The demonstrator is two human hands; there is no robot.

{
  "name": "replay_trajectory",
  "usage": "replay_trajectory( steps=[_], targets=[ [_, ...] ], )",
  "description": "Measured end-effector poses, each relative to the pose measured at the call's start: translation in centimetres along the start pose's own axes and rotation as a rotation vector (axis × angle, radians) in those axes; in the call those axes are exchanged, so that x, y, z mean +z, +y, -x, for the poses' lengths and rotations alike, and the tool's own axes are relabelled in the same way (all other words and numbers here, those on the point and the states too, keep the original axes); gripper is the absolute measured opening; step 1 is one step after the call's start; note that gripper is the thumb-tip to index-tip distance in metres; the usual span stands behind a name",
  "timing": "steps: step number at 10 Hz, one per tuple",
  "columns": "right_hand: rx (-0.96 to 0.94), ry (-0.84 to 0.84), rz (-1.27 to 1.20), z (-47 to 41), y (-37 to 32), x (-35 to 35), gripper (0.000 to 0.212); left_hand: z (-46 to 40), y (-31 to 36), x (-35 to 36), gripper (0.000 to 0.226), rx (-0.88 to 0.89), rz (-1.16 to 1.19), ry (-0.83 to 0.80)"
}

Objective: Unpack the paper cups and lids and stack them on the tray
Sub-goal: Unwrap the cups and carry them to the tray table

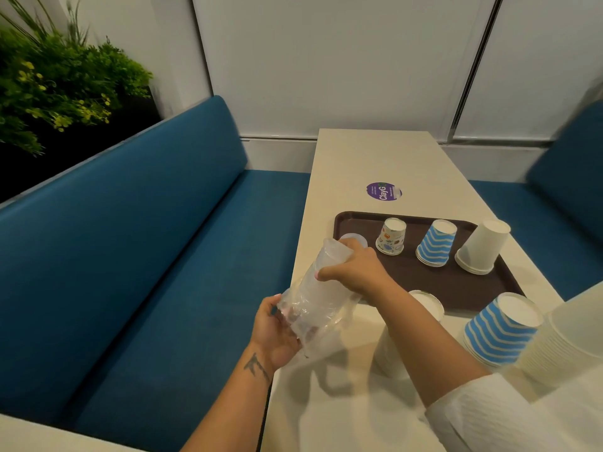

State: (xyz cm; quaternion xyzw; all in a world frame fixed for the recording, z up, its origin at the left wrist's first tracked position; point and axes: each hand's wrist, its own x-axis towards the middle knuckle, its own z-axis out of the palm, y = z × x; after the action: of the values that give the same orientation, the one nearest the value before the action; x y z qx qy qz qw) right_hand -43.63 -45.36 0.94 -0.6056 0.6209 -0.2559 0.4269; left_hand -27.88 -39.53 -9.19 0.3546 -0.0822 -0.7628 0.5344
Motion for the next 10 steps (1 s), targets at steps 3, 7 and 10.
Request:
replay_trajectory(
  steps=[3, 7, 10],
  targets=[
    [0.006, -0.035, 0.273, 0.6, 0.9, 0.3, 0.083, -0.3, -0.4, 0.1, 0.018, -0.107, -0.58, 0.185],
    [-0.032, -0.082, 0.541, 1.7, 3.2, 2.5, 0.086, -0.6, 0.3, 1.2, 0.011, -0.132, -0.716, 0.413],
    [-0.031, -0.111, 0.556, 1.8, 2.8, 2.3, 0.087, 1.9, 0.7, -0.9, 0.037, -0.108, 0.032, -0.011]
  ],
)
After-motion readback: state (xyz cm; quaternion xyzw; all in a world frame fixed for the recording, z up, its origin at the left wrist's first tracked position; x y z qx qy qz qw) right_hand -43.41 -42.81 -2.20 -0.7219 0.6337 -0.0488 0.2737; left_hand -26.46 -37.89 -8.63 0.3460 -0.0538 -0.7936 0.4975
